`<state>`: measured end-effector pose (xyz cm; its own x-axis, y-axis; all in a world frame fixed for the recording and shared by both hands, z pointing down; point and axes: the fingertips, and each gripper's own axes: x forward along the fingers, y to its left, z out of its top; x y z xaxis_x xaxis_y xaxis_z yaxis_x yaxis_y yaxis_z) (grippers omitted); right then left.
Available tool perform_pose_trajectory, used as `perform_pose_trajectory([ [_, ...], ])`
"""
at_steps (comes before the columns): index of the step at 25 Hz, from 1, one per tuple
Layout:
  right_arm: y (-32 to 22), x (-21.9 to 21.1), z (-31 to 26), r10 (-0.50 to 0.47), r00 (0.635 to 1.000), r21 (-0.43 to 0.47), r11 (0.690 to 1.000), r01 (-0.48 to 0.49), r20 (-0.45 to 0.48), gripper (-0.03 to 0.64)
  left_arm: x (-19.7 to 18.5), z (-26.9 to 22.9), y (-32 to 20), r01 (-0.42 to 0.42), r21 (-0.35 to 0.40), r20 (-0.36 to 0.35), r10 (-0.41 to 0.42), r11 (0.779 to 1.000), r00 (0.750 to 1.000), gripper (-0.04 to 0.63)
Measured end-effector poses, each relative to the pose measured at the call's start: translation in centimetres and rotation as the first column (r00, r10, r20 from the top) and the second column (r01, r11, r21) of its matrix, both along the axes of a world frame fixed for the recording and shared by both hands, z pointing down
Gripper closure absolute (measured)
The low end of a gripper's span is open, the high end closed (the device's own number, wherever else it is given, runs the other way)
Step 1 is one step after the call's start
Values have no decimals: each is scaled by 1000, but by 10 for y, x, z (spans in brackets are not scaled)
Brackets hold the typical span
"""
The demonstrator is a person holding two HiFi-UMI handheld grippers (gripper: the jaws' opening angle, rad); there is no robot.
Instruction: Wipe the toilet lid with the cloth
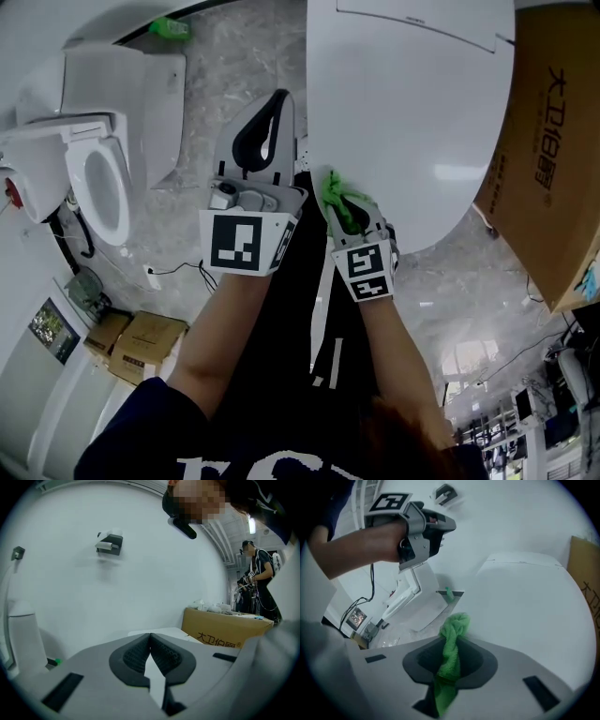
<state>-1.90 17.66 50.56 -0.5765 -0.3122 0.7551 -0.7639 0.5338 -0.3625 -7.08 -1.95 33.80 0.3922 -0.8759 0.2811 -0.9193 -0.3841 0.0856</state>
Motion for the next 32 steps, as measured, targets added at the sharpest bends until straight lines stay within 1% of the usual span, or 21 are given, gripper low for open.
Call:
perform_pose_trajectory([
  [5, 1, 1, 5, -41, 999, 50, 998, 42, -20, 535, -6, 0, -2, 2, -1, 4, -2, 1000, 1000, 575],
  [9, 2, 4, 4, -44, 999, 61, 997, 46, -30, 535, -10, -1, -4, 4, 3, 7, -4, 1000, 1000, 577],
  [14, 2, 32, 4, -3, 998, 77, 997, 7, -56, 535, -11, 2, -5, -6, 4, 19, 6, 1000, 1000, 575],
  [19, 3, 54, 5, -45, 995, 108, 993, 54, -89, 535, -7, 3, -3, -16, 3, 25, 16, 1000, 1000, 577],
  [21, 3, 61, 5, -44, 994, 110, 992, 54, -95, 535, -3, 4, -1, -23, 2, 28, 23, 1000, 999, 575],
  [27, 3, 91, 4, -8, 992, 122, 992, 23, -126, 535, 14, 5, 4, -66, -3, 14, 66, 998, 998, 575],
  [32, 5, 120, 5, 17, 989, 125, 992, 1, -144, 535, 26, 10, 8, -72, -14, 25, 72, 997, 997, 575],
])
